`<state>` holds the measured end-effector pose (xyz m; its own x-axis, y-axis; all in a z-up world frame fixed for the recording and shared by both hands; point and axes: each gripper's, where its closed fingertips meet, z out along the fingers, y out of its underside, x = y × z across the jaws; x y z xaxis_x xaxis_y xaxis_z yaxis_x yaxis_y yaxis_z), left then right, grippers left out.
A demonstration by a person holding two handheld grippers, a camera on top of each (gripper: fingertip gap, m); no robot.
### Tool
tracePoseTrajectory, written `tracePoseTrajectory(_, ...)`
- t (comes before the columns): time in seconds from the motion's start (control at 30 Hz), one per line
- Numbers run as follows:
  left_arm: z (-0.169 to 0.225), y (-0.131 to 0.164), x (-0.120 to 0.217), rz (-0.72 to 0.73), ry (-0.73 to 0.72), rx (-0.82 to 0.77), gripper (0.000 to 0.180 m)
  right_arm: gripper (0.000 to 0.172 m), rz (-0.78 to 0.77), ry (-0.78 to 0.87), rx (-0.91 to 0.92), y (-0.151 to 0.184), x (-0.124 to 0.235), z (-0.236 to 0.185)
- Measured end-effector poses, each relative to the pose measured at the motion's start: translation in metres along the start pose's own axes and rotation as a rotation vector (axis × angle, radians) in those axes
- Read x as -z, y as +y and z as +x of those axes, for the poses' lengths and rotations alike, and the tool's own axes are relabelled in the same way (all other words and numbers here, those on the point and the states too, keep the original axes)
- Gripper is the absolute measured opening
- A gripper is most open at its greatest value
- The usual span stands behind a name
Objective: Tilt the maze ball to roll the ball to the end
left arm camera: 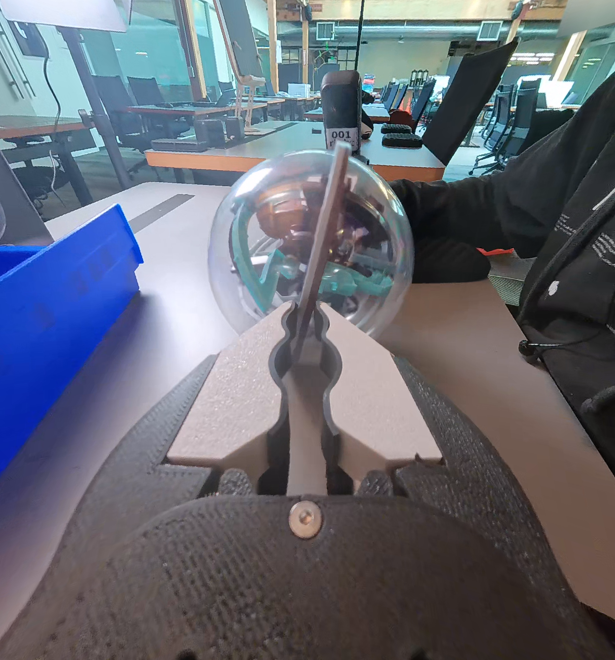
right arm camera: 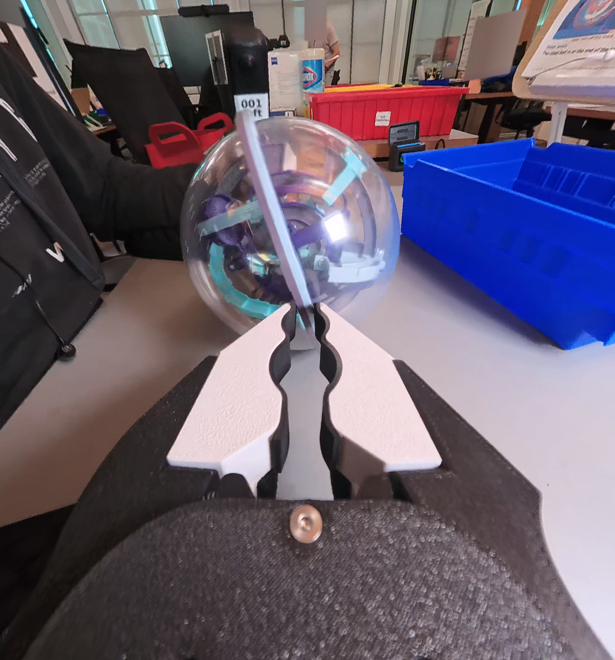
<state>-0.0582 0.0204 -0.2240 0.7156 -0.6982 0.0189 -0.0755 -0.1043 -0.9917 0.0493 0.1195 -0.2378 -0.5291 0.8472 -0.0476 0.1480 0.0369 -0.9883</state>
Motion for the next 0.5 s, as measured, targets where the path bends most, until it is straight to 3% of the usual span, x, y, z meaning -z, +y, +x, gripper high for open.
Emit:
tracePoseTrajectory(0.17, -0.005, -0.014, 0.005, 0.045, -0.018, -0.004, 0.006, 0.005, 0.033, 0.020, 0.049, -0.031, 0.002, 0.000)
tracePoseTrajectory(0.5, -0.018, -0.039, 0.014, 0.096, -0.055, -0.015, 0.006, 0.005, -0.057, 0.034, 0.238, -0.100, -0.002, -0.005)
